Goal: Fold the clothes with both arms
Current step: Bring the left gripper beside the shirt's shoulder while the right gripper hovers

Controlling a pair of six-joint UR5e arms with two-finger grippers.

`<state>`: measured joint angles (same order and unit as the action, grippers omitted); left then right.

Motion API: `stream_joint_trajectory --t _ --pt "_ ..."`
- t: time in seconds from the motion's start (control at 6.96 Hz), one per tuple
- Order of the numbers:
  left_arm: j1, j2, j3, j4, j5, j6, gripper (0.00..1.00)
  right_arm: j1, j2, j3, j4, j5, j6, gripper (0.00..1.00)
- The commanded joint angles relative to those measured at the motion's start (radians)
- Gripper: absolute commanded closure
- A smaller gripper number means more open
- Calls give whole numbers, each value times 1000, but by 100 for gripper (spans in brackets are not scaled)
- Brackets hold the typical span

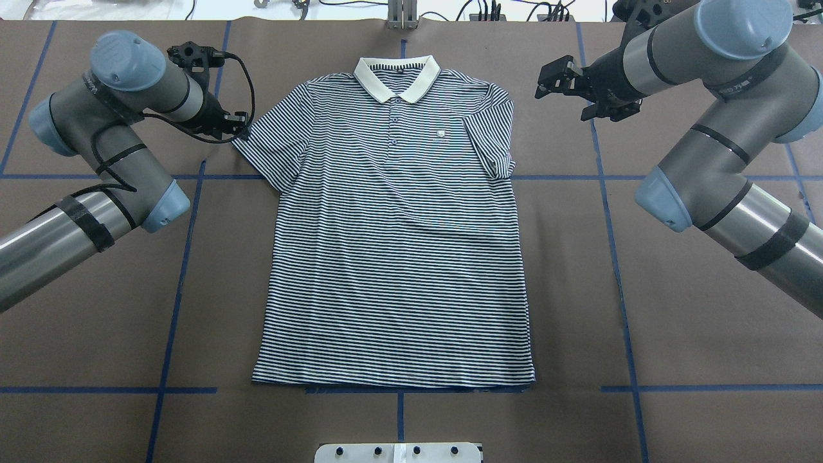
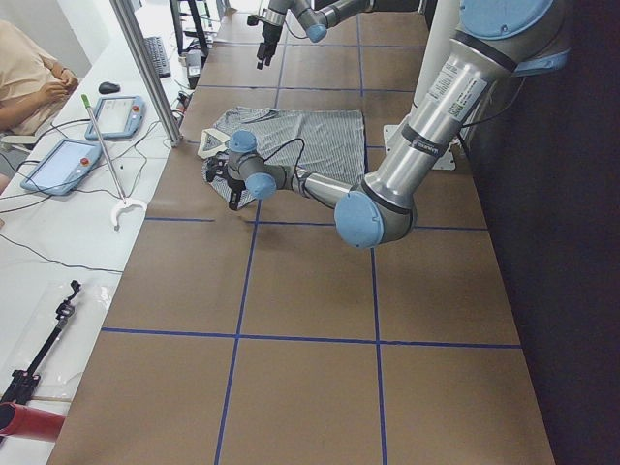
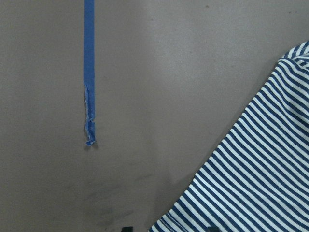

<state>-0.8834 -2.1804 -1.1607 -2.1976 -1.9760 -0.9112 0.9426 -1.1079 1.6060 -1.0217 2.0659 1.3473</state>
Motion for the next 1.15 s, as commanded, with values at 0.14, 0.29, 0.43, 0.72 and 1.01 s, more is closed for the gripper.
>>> stream_joint_trajectory --t 0.14,0.29,0.43,0.72,1.01 --pt "1 -13 26 -7 5 5 53 -1 -1 -6 0 -4 0 0" --pt "1 -15 54 -45 11 5 54 -1 -1 -6 0 -4 0 0" --pt "1 -15 62 -57 32 5 54 -1 -3 -11 0 -7 0 0" --pt "1 -15 62 -57 32 5 62 -1 0 -11 -3 -6 0 0" --pt "3 -16 62 -57 31 32 100 -1 0 -11 -5 -6 0 0"
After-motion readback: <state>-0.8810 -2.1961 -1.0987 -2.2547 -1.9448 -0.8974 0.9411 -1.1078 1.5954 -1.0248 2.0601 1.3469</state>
